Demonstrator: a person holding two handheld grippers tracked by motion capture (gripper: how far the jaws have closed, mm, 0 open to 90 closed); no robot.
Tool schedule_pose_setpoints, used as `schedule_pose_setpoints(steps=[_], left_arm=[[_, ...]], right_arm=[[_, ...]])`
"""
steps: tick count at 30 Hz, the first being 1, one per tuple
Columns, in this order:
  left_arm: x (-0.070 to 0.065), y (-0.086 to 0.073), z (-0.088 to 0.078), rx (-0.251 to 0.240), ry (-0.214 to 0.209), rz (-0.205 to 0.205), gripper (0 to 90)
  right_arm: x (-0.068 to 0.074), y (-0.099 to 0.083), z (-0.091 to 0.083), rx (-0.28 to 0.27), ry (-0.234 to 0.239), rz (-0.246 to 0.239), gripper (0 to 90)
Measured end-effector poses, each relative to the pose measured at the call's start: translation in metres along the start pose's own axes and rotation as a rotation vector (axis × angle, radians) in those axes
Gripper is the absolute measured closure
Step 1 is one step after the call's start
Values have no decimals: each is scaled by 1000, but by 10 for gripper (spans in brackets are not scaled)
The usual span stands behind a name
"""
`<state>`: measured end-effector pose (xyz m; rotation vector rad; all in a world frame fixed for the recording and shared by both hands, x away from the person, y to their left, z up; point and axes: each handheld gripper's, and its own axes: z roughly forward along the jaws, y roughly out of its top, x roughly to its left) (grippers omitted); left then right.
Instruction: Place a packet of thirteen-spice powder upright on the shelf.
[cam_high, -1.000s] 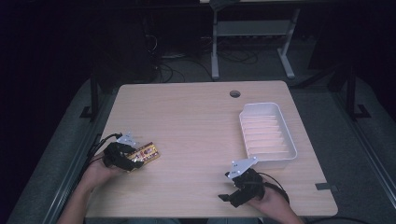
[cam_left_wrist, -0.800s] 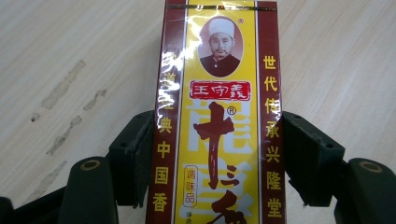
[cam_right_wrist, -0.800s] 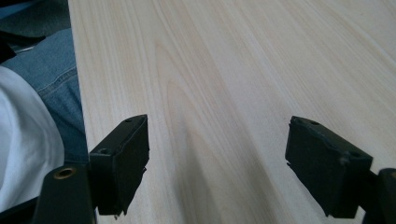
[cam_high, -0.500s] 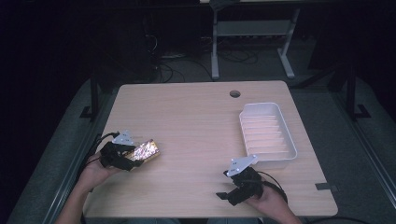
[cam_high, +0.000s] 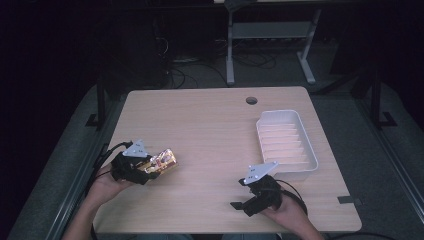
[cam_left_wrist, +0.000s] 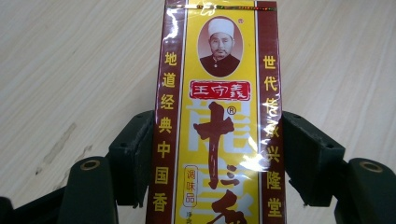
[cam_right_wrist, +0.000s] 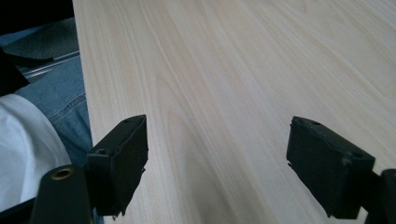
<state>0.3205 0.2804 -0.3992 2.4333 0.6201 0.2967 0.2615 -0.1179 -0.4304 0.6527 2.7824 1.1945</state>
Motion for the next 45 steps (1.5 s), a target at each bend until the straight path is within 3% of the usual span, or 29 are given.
schedule_pose_setpoints(steps=[11, 19, 26, 45], left_arm=[[-17, 15, 1, -43, -27, 41, 320], [-28, 20, 2, -73, -38, 47, 320], [-37, 21, 8, -93, -62, 51, 320], [-64, 30, 21, -140, -87, 80, 319]], right_arm=[[-4, 12, -5, -24, 14, -1, 186], [-5, 24, -7, -47, 17, -4, 184], [-7, 33, -3, -37, 40, 4, 168], [-13, 50, 0, -41, 52, 62, 193]])
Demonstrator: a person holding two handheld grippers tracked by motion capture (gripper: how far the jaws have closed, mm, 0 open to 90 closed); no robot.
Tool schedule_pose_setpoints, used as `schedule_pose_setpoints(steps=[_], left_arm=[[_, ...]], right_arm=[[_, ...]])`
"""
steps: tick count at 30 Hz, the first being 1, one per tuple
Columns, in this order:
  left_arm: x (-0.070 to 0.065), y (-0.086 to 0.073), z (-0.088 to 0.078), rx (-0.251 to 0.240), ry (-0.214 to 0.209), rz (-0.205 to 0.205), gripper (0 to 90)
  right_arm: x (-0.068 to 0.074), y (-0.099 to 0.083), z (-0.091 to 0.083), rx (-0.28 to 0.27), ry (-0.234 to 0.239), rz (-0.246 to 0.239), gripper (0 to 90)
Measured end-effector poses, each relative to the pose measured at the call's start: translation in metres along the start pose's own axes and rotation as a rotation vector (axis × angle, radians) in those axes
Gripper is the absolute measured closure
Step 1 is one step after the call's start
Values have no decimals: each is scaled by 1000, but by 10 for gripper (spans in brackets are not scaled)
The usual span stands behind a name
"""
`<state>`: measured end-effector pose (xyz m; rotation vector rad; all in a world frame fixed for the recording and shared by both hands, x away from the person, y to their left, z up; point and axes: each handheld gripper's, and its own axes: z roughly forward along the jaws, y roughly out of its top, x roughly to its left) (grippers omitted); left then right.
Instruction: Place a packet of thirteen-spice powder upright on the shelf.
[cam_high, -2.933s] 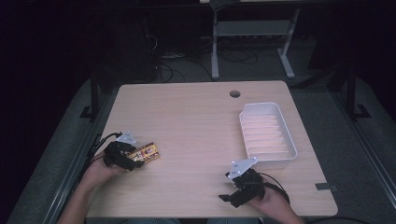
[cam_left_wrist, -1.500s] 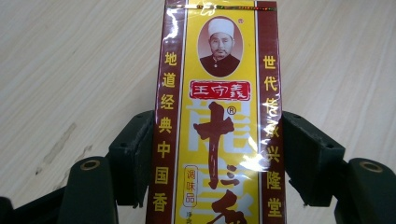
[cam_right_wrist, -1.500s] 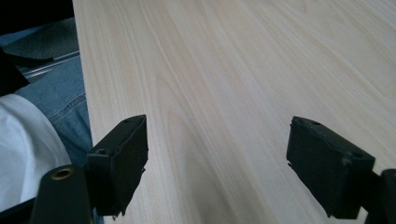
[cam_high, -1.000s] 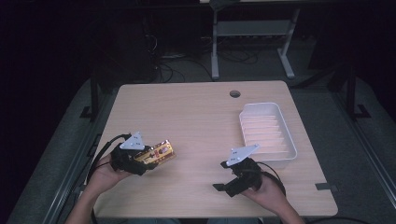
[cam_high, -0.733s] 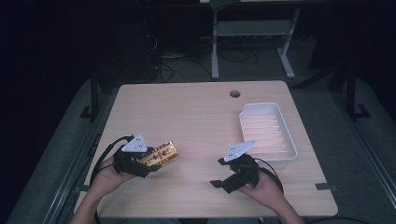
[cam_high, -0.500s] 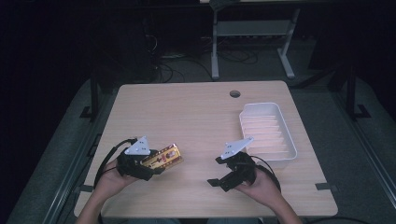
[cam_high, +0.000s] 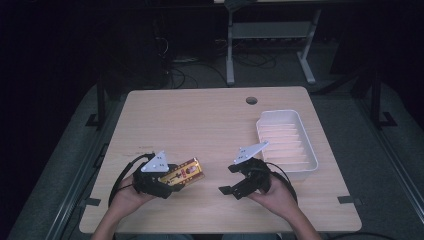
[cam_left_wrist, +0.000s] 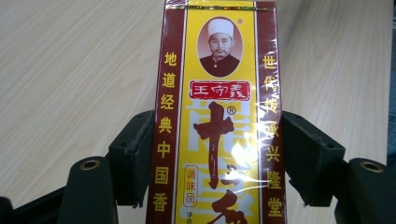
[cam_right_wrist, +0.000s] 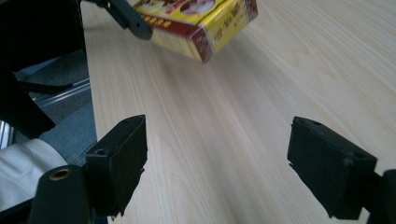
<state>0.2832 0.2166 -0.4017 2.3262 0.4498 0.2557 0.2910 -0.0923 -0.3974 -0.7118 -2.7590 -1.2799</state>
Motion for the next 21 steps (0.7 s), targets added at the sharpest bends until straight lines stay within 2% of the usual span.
schedule_pose_setpoints(steps=[9, 14, 21], left_arm=[[-13, 2, 13, -20, -23, 7, 319], [-22, 3, 21, -35, -40, 13, 319], [-33, 5, 31, -40, -41, 26, 319]], right_arm=[[1, 4, 10, 9, 5, 22, 195], [1, 3, 16, 13, 29, 52, 206], [4, 4, 23, 10, 57, 87, 222]])
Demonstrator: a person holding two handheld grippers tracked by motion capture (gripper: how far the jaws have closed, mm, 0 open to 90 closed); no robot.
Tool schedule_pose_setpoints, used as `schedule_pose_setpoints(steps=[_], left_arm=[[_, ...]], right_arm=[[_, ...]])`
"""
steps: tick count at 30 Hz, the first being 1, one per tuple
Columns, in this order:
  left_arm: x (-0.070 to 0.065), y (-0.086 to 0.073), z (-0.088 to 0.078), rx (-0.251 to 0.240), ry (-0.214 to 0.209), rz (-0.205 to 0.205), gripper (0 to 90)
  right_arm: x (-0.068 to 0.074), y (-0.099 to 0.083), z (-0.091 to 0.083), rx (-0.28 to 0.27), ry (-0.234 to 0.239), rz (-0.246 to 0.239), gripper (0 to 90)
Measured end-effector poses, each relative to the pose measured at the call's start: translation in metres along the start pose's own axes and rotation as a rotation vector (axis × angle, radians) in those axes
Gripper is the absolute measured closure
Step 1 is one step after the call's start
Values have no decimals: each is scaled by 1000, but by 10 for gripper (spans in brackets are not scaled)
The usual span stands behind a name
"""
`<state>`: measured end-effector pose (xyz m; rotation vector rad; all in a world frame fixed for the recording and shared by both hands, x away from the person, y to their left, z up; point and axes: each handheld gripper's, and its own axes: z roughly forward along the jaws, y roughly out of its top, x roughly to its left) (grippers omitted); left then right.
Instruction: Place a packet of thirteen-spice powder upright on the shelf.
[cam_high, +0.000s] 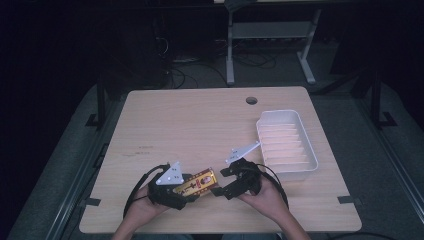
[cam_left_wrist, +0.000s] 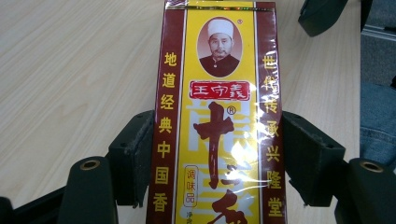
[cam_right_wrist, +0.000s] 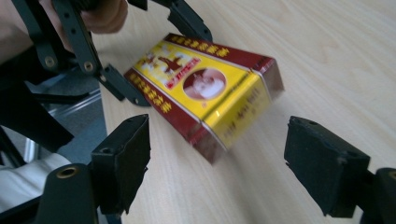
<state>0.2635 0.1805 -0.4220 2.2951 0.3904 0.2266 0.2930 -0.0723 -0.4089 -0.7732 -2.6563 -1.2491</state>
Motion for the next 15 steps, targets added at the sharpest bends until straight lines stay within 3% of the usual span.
schedule_pose_setpoints(steps=[6, 15], left_arm=[[-6, 4, 7, -1, 13, 11, 319], [-13, 9, 6, -19, 54, 30, 319]], right_arm=[[-3, -2, 4, 6, -1, 64, 252], [-4, -3, 9, -18, 35, 161, 303]])
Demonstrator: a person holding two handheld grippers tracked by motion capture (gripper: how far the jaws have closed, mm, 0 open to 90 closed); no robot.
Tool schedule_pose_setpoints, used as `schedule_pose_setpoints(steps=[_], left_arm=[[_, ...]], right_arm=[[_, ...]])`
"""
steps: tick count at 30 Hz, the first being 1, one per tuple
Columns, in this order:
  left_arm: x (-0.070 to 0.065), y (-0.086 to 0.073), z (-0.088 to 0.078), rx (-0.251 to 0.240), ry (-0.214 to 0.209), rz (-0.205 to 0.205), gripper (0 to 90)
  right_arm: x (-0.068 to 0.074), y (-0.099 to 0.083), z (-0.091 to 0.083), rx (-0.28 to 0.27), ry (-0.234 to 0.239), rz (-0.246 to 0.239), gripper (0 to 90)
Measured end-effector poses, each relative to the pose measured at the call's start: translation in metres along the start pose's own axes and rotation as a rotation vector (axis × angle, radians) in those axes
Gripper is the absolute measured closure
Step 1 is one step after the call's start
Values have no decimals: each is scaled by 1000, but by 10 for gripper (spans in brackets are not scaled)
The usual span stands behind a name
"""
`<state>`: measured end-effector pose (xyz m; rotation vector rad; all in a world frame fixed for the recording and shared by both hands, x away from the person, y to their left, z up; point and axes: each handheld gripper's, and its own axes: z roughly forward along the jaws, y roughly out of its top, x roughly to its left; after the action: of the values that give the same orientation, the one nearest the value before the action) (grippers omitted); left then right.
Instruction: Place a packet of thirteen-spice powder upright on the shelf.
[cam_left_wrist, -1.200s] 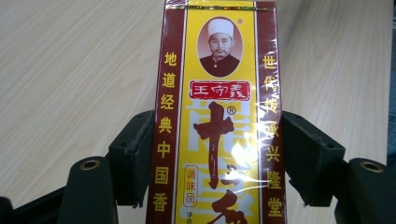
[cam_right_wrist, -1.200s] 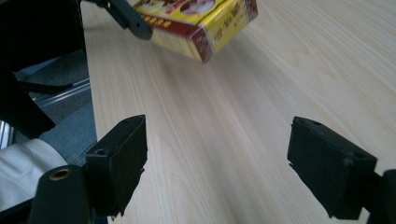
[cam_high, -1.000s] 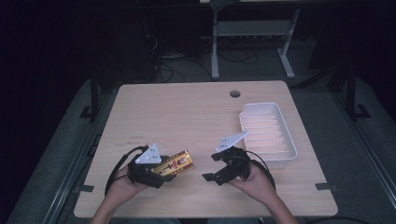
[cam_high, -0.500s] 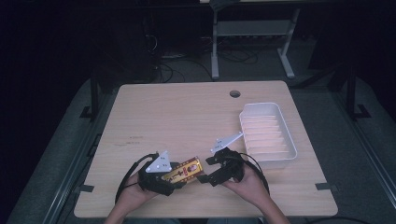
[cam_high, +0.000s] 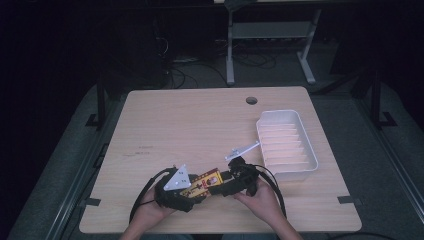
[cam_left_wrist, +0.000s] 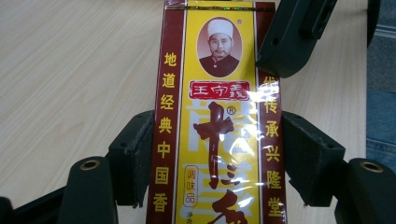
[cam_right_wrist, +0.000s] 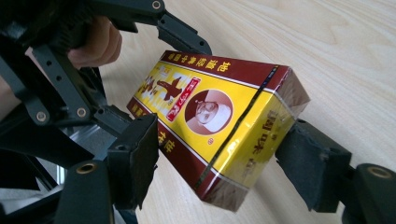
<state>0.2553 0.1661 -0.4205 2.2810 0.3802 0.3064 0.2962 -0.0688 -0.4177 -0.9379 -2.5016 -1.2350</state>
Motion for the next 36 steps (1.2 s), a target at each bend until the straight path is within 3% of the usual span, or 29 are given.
schedule_pose_setpoints(steps=[4, 10, 16, 20, 22, 28, 36], left_arm=[[0, 1, 1, 10, 1, 1, 318], [-4, 3, 6, 39, 4, 28, 316], [-6, 7, 9, 34, 8, 45, 283], [-6, 10, 9, 26, -1, 55, 279], [-3, 11, 6, 18, -30, 58, 343], [3, 15, 4, 14, -55, 50, 307], [15, 24, 5, 26, -169, 38, 337]], right_arm=[[1, 0, 0, -12, 1, 15, 331], [2, 0, -7, -76, 30, 29, 513], [7, 1, -12, -78, 27, -9, 605], [12, 5, -16, -70, 8, -52, 632], [14, 6, -19, -65, -2, -80, 676], [16, 7, -24, -50, -2, -133, 679], [22, 9, -32, -39, -11, -269, 679]])
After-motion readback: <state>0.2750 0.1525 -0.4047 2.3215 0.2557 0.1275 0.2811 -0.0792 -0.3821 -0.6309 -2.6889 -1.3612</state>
